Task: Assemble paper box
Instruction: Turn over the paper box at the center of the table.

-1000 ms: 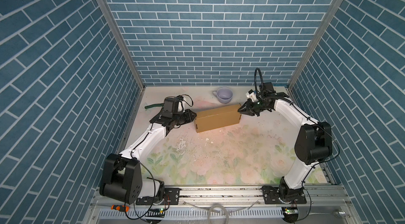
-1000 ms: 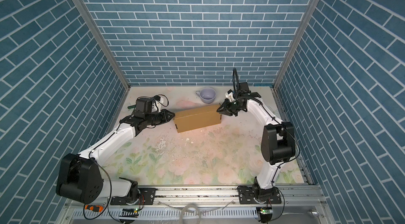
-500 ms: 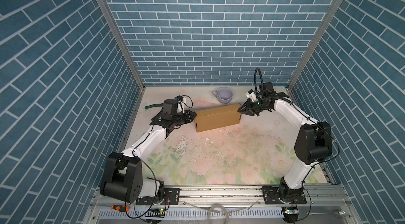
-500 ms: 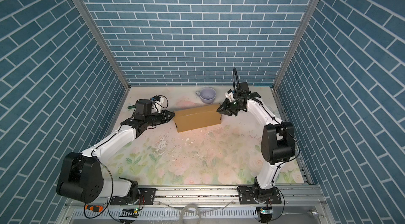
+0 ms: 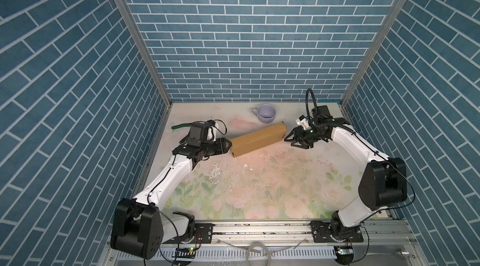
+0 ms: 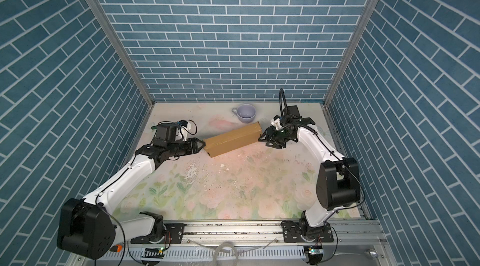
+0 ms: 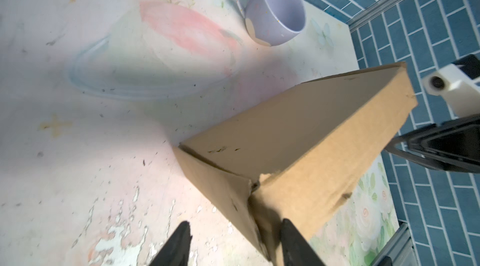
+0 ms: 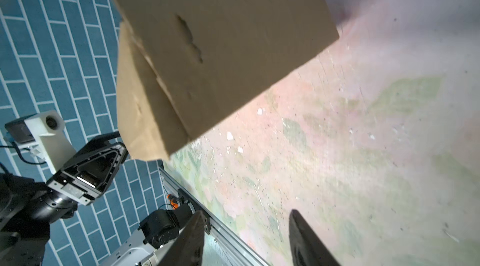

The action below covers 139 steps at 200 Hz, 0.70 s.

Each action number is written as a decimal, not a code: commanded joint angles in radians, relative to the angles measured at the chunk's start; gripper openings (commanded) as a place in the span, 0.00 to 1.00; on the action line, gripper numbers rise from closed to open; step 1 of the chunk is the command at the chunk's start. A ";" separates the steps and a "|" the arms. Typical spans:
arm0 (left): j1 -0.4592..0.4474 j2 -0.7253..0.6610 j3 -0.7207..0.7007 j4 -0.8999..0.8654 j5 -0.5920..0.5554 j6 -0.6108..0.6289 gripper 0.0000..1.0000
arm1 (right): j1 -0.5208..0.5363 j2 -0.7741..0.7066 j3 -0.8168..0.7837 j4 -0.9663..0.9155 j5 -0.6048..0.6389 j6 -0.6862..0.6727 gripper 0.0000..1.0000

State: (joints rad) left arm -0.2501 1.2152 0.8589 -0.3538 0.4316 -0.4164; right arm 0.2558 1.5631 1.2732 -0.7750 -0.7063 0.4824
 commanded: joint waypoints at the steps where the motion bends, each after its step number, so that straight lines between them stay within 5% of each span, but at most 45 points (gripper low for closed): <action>1: 0.001 -0.028 -0.017 -0.099 -0.033 0.019 0.62 | -0.013 -0.074 -0.020 -0.101 0.053 -0.072 0.56; 63: 0.002 -0.038 0.034 -0.068 -0.050 -0.036 0.67 | -0.046 -0.009 0.233 -0.233 0.289 -0.130 0.57; 139: -0.146 0.008 -0.155 0.038 -0.168 -0.171 0.78 | 0.051 0.085 -0.074 0.079 0.318 -0.051 0.65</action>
State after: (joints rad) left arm -0.3538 1.1938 0.7773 -0.3691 0.3309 -0.5228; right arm 0.2672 1.5906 1.2629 -0.7937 -0.4072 0.4255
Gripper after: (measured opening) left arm 0.767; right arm 0.630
